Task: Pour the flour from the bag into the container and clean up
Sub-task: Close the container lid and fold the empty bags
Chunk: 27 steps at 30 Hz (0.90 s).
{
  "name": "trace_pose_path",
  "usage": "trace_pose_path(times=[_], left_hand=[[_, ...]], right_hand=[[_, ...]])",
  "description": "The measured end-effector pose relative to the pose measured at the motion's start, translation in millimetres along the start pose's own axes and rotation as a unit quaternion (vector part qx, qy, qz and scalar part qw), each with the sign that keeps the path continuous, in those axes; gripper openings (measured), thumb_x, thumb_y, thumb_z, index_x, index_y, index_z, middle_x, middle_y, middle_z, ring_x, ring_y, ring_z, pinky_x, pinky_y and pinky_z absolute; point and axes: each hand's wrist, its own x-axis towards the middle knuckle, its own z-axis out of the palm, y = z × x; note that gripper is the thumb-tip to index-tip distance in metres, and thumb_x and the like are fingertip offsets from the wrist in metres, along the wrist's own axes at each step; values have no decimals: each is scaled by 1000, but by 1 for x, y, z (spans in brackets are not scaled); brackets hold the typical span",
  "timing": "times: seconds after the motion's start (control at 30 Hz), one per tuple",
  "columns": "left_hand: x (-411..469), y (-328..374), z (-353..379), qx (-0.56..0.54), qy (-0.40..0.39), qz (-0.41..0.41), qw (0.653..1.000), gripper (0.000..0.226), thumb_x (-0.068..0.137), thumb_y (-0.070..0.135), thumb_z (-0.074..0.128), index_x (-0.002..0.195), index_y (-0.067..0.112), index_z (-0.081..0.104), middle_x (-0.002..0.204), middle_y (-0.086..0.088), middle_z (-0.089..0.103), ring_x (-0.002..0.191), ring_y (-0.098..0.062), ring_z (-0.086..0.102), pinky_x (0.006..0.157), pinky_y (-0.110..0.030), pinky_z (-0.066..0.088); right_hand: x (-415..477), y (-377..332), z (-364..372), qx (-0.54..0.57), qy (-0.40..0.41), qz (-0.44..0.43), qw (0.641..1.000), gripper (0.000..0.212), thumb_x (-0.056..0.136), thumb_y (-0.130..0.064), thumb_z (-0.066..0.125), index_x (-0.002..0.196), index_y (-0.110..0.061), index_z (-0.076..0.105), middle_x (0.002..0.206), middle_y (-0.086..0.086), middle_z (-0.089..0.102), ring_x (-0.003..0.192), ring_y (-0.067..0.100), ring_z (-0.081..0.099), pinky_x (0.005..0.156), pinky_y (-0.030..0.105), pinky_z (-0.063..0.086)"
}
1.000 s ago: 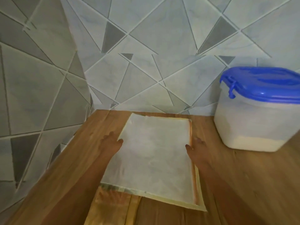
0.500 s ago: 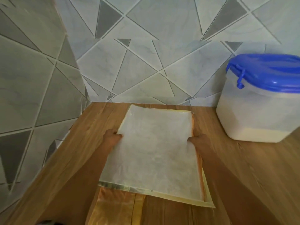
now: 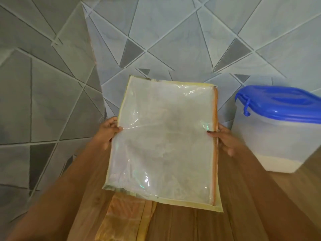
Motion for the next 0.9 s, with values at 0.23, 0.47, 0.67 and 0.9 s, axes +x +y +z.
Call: trace_pose_path(times=[0.23,0.47,0.67,0.9], left_hand=[[-14,61,-19,-31,17,33,999,29,84,-12,48,79,14,60,57,4,69,59,-17,62,63,-29,55],[-31,74,-32,-30,14,24,999,22,88,-10,48,92,7,60,58,6,72,51,-5,67,50,-19,56],[-41,72,-47,65,12,9,998,56,89,-16,38,50,12,67,50,1,67,53,-17,65,44,-14,51],[-60,83,-54,341,-73,-55,935,26,74,9,54,49,15,62,58,-4,56,57,-17,49,55,-21,40]], right_hand=[[-5,-61,12,-44,-18,-106,993,46,81,0,64,125,-11,56,115,12,65,93,23,67,87,37,55],[-7,-84,21,-26,-2,-138,990,29,85,1,60,112,-9,58,104,12,63,73,10,63,59,13,55],[-17,-99,24,-159,-64,-215,961,33,86,12,46,77,-13,64,78,0,66,64,5,64,64,14,51],[-22,-115,67,-223,-76,-257,937,53,84,14,43,61,-25,70,80,15,64,67,24,54,62,29,43]])
